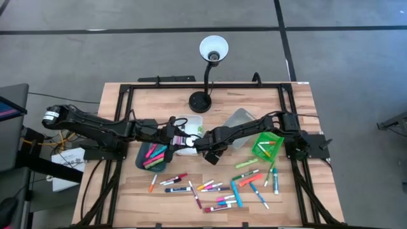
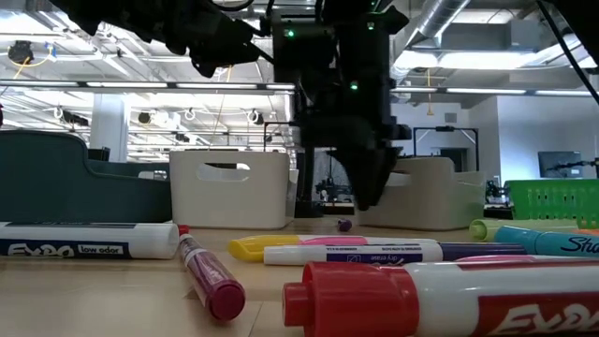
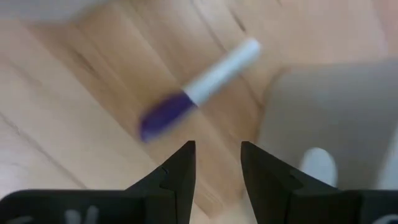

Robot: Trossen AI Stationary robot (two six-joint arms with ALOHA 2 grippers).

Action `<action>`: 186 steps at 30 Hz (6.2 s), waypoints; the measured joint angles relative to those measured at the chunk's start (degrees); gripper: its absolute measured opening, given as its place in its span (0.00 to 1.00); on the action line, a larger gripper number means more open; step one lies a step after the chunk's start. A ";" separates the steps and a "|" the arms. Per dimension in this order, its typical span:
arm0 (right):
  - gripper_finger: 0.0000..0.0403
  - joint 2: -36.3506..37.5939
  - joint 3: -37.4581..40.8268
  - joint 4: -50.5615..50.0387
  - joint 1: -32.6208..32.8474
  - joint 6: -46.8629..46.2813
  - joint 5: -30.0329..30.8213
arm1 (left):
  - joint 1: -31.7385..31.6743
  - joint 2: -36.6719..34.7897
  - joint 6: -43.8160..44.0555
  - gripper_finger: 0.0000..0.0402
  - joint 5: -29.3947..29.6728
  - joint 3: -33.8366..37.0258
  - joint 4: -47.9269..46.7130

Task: Pick & Place Markers
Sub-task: Put the violet mini marker into the green bin

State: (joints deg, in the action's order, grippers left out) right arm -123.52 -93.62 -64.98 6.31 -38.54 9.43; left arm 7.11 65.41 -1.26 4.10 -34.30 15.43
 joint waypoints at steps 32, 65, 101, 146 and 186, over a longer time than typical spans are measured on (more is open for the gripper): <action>0.29 -0.59 -1.03 7.62 -0.95 -10.76 2.50 | -0.11 -0.36 0.28 0.50 -2.03 -0.35 1.37; 0.18 -1.29 1.47 13.42 -1.14 -4.06 1.86 | 1.35 -0.10 -7.34 0.51 4.04 -0.24 -4.92; 0.27 -1.51 1.22 7.51 0.30 0.04 1.03 | 2.94 -5.84 -8.81 0.53 17.53 -0.24 -9.09; 0.06 -1.69 -0.46 5.35 -0.48 12.64 -6.12 | 3.13 -5.36 -8.74 0.53 17.51 -0.22 -9.19; 0.09 47.92 36.79 -1.04 6.50 -6.48 2.05 | 3.08 -5.46 -6.82 0.53 17.51 -0.22 -8.05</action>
State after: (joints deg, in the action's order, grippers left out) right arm -75.61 -56.83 -66.02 12.82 -45.03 11.48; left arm 10.20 59.94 -8.08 21.61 -34.52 7.38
